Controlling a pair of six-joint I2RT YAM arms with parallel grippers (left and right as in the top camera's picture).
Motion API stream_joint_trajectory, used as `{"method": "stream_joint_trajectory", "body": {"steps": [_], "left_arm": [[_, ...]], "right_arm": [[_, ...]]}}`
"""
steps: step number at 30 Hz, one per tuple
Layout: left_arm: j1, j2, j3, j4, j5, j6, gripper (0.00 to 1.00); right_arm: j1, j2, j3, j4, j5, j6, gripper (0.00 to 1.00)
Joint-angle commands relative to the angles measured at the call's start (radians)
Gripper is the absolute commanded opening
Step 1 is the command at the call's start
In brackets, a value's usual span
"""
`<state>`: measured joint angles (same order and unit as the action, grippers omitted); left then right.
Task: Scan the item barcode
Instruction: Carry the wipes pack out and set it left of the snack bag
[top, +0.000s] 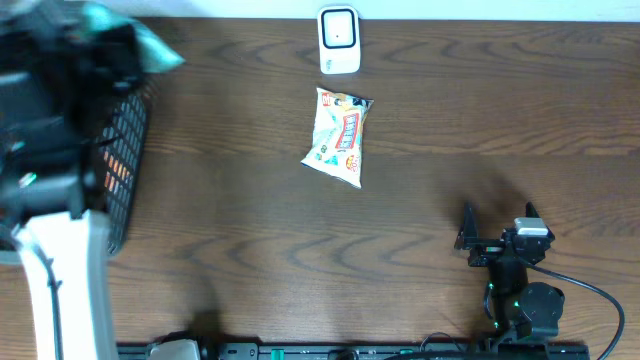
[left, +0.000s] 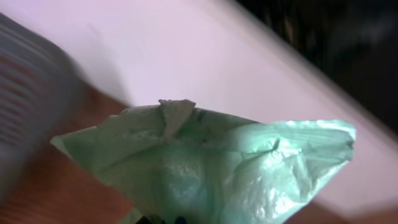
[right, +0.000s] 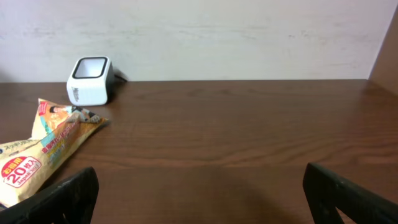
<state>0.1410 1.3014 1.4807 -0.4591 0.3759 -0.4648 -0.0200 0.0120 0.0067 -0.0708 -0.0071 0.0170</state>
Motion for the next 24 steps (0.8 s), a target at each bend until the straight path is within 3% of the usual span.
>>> {"method": "stream_joint_trajectory", "body": {"steps": [1,8,17,20,22,24], "left_arm": [[-0.112,0.08,0.011,-0.015,0.031,0.091,0.07],[-0.283,0.295,0.011,-0.016,0.031,0.131,0.07],[-0.385,0.559,0.011,-0.018,-0.04,0.144,0.08],[-0.398,0.613,0.011,-0.018,-0.078,0.147,0.15],[-0.402,0.649,0.011,-0.019,-0.079,0.159,0.26],[-0.402,0.665,0.011,-0.026,-0.079,0.159,0.26]], "right_arm": [[0.008,-0.005,-0.001,-0.005,0.001,-0.007,0.99],[0.008,-0.005,-0.001,-0.005,0.001,-0.008,0.99],[0.008,-0.005,-0.001,-0.005,0.001,-0.007,0.99],[0.008,-0.005,-0.001,-0.005,0.001,-0.007,0.99],[0.008,-0.005,-0.001,-0.005,0.001,-0.008,0.99],[0.008,-0.005,-0.001,-0.005,0.001,-0.007,0.99]]}}
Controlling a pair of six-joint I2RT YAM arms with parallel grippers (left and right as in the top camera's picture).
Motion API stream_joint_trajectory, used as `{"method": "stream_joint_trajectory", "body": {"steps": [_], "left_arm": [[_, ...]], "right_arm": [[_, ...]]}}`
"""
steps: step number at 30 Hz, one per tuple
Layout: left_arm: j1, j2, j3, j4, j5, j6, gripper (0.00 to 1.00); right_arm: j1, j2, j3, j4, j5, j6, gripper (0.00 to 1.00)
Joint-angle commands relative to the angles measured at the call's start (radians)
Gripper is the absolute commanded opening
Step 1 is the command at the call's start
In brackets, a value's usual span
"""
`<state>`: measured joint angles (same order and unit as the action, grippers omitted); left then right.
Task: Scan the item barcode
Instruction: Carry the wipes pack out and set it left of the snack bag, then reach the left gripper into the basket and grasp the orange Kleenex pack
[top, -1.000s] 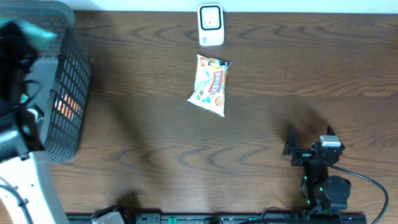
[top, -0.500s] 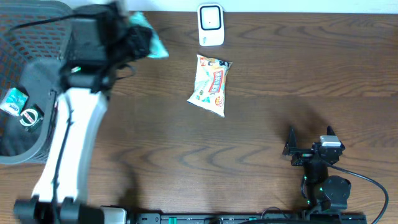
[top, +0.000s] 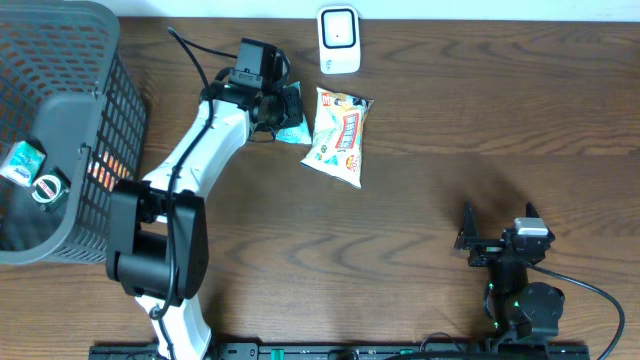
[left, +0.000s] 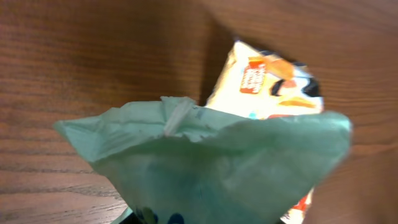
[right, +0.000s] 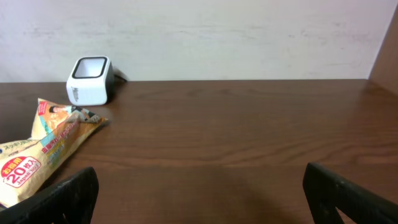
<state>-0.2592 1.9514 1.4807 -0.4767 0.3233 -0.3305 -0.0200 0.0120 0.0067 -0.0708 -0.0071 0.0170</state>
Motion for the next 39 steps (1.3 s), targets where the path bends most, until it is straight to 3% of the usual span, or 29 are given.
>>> {"method": "stream_joint_trajectory", "body": {"steps": [1,2,4,8,13,21,29,33,39], "left_arm": [[-0.002,0.018,0.011,-0.011,-0.026,0.024,0.26],[-0.002,0.02,0.011,-0.014,-0.026,0.025,0.28],[-0.002,0.02,0.011,-0.016,-0.026,0.024,0.44],[-0.002,0.011,0.011,-0.016,-0.025,0.024,0.56],[0.004,-0.056,0.011,-0.019,-0.025,0.024,0.57],[0.114,-0.34,0.028,-0.003,-0.056,0.023,0.57],[0.364,-0.584,0.028,-0.006,-0.46,0.025,0.57],[0.513,-0.6,0.028,-0.035,-0.639,0.132,0.57],[0.741,-0.559,0.028,-0.148,-0.673,0.226,0.57]], "right_arm": [[0.008,-0.005,-0.001,-0.005,0.001,-0.007,0.99],[0.008,-0.005,-0.001,-0.005,0.001,-0.007,0.99],[0.008,-0.005,-0.001,-0.005,0.001,-0.007,0.99],[0.008,-0.005,-0.001,-0.005,0.001,-0.007,0.99],[0.008,-0.005,-0.001,-0.005,0.001,-0.007,0.99],[0.008,-0.005,-0.001,-0.005,0.001,-0.007,0.99],[0.008,-0.005,-0.001,-0.005,0.001,-0.007,0.99],[0.008,-0.005,-0.001,-0.005,0.001,-0.007,0.99],[0.008,-0.005,-0.001,-0.005,0.001,-0.007,0.99]]}}
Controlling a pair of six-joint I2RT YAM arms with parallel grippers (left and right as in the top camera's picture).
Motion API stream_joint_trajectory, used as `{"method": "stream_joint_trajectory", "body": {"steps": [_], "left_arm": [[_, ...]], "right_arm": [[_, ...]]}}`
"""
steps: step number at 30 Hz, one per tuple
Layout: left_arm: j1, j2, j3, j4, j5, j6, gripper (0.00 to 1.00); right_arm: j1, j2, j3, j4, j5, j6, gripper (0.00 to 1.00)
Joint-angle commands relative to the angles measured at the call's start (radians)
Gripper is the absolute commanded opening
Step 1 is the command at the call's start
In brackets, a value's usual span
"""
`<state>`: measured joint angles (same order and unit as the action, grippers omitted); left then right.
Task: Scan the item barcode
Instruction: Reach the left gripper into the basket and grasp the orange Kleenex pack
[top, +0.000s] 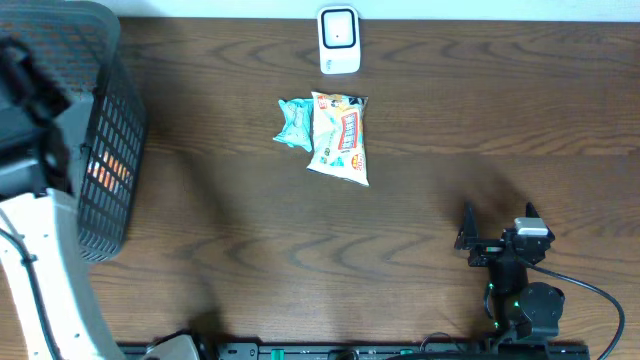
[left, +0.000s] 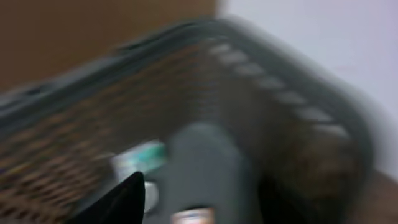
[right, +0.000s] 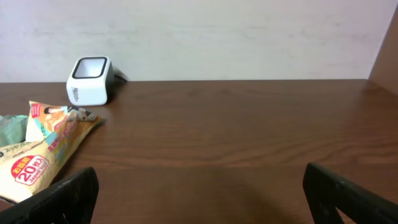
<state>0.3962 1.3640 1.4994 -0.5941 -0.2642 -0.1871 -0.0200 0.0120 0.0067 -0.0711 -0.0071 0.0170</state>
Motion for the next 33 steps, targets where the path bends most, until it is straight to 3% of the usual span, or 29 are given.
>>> {"method": "stream_joint_trajectory", "body": {"steps": [1,6,9,13,24,29,33], "left_arm": [[0.115,0.04,0.009,-0.042,-0.085,0.082,0.57],[0.204,0.093,0.009,-0.056,-0.069,0.082,0.57],[0.238,0.137,0.009,-0.053,0.063,0.085,0.57],[0.268,0.208,0.009,-0.06,0.298,0.188,0.57],[0.27,0.451,0.009,-0.041,0.439,0.384,0.57],[0.27,0.539,0.009,-0.042,0.466,0.38,0.57],[0.27,0.593,0.009,-0.034,0.466,0.252,0.58]], "right_arm": [[0.008,-0.005,-0.001,-0.005,0.001,-0.008,0.99],[0.008,-0.005,-0.001,-0.005,0.001,-0.007,0.99],[0.008,-0.005,-0.001,-0.005,0.001,-0.007,0.99],[0.008,-0.005,-0.001,-0.005,0.001,-0.007,0.99],[0.008,-0.005,-0.001,-0.005,0.001,-0.008,0.99],[0.008,-0.005,-0.001,-0.005,0.001,-0.008,0.99],[0.008,-0.005,-0.001,-0.005,0.001,-0.007,0.99]]}}
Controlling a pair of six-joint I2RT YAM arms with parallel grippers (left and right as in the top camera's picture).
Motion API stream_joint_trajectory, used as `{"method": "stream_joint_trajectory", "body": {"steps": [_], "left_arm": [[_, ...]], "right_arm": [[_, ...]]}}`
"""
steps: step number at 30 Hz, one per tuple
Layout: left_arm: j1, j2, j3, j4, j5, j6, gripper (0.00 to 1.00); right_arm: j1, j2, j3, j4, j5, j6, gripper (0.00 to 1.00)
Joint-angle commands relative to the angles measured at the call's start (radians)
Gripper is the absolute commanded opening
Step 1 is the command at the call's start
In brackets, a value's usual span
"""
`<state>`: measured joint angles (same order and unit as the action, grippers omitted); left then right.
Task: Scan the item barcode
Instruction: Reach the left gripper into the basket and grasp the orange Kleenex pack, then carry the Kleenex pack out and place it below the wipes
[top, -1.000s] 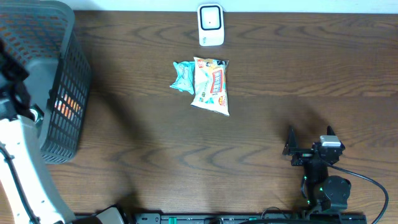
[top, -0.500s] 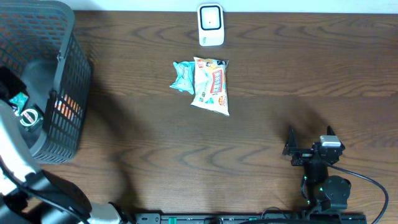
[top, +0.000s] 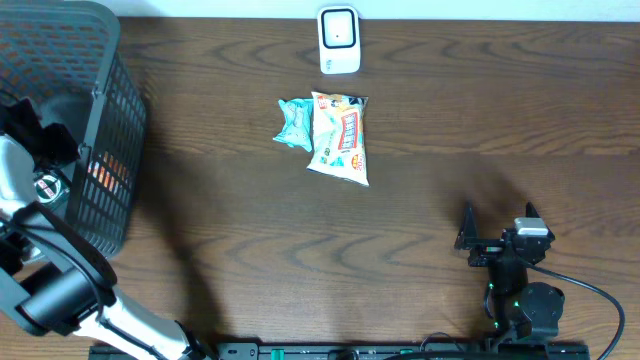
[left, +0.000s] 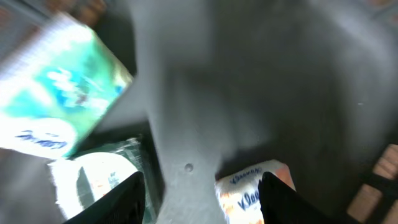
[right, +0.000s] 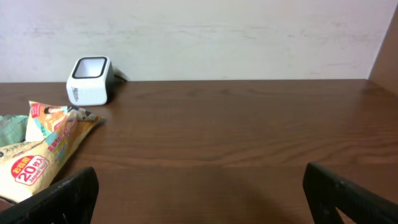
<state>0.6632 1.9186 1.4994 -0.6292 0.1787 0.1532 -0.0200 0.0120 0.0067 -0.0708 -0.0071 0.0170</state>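
Note:
The white barcode scanner (top: 339, 40) stands at the table's far edge. In front of it lie a yellow snack bag (top: 340, 138) and, touching its left side, a small green pouch (top: 293, 123). My left gripper (left: 202, 205) is down inside the grey basket (top: 105, 60), open, with a white-and-orange tissue pack (left: 249, 190) and a teal-and-white package (left: 59, 106) under it. My right gripper (right: 199, 199) rests open low over the table at the front right (top: 497, 235). The right wrist view shows the scanner (right: 91, 80) and the snack bag (right: 43, 152).
The grey mesh basket fills the table's far left corner and holds several packaged items, among them a round tin (top: 46, 186). A cable (top: 590, 290) trails from the right arm's base along the front edge.
My left gripper was above the basket's rim; now it is deep inside the basket, open over the packages. The pouch, snack bag and right arm have not moved.
My left gripper held the green pouch up by the basket. Then it carried the pouch beside the snack bag near the scanner. Later the pouch lay on the table against the bag and the gripper was back over the basket, now inside it.

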Motion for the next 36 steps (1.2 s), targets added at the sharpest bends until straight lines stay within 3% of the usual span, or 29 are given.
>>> {"method": "stream_joint_trajectory", "body": {"steps": [1,4,10,17,24,26,28,30,36], "left_arm": [[0.003,0.05,0.009,-0.002,0.024,-0.146,0.57],[-0.005,0.071,0.009,-0.023,0.024,-0.219,0.57],[-0.049,0.103,-0.005,-0.069,0.11,-0.22,0.58],[-0.077,0.103,-0.038,-0.07,-0.013,-0.296,0.57],[-0.077,0.103,-0.088,-0.058,-0.015,-0.302,0.56],[-0.077,0.103,-0.092,-0.055,-0.015,-0.301,0.42],[-0.077,0.098,-0.09,-0.054,-0.015,-0.301,0.21],[-0.077,0.087,-0.08,-0.056,-0.014,-0.301,0.1],[-0.075,-0.058,0.009,-0.086,-0.011,-0.359,0.07]], "right_arm": [[0.008,-0.005,-0.001,-0.005,0.001,-0.007,0.99],[0.008,-0.005,-0.001,-0.005,0.001,-0.007,0.99],[0.008,-0.005,-0.001,-0.005,0.001,-0.007,0.99],[0.008,-0.005,-0.001,-0.005,0.001,-0.007,0.99],[0.008,-0.005,-0.001,-0.005,0.001,-0.007,0.99],[0.008,-0.005,-0.001,-0.005,0.001,-0.007,0.99],[0.008,-0.005,-0.001,-0.005,0.001,-0.007,0.99],[0.008,-0.005,-0.001,-0.005,0.001,-0.007,0.99],[0.008,-0.005,-0.001,-0.005,0.001,-0.007,0.99]]}}
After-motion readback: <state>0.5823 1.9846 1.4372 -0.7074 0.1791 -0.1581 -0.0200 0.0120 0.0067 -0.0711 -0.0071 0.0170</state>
